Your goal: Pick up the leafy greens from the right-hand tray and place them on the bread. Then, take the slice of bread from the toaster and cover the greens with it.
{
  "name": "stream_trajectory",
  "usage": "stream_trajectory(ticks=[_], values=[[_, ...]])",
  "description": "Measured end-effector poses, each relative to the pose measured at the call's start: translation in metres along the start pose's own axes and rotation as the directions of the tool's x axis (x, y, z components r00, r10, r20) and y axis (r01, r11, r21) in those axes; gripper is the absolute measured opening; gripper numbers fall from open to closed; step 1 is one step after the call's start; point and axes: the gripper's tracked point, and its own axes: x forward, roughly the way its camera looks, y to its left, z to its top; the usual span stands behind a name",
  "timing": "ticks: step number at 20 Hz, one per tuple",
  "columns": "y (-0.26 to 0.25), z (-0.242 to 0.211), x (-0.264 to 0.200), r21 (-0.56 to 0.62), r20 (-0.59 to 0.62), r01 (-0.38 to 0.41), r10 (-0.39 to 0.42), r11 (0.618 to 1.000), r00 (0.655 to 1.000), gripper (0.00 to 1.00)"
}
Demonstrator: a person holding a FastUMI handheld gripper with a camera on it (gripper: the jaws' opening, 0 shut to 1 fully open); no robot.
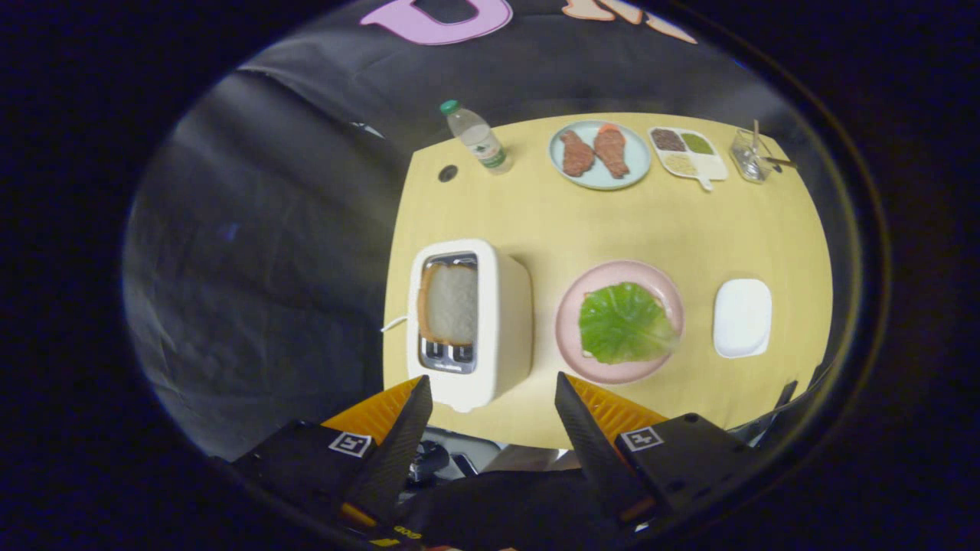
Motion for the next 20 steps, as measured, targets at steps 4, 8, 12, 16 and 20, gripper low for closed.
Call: stream_trajectory(ticks=[4, 8, 12, 16, 20], values=[[0.036, 0.028, 0.033, -0.032, 0.006, 0.013, -0.013, 0.999, 1.0, 1.0], [0.049, 0.035, 0.07, -0.036, -0.034, 0.05, -0.051, 0.998, 0.998, 0.99], [0.055, 0.032, 0.102, -0.065, -0.068, 0.075, -0.08, 0.995, 0.994, 0.91], [0.046, 0.017, 0.115, -0.131, -0.109, 0.111, -0.126, 0.985, 0.986, 0.64], [0.034, 0.009, 0.121, -0.146, -0.135, 0.117, -0.136, 0.982, 0.981, 0.38]])
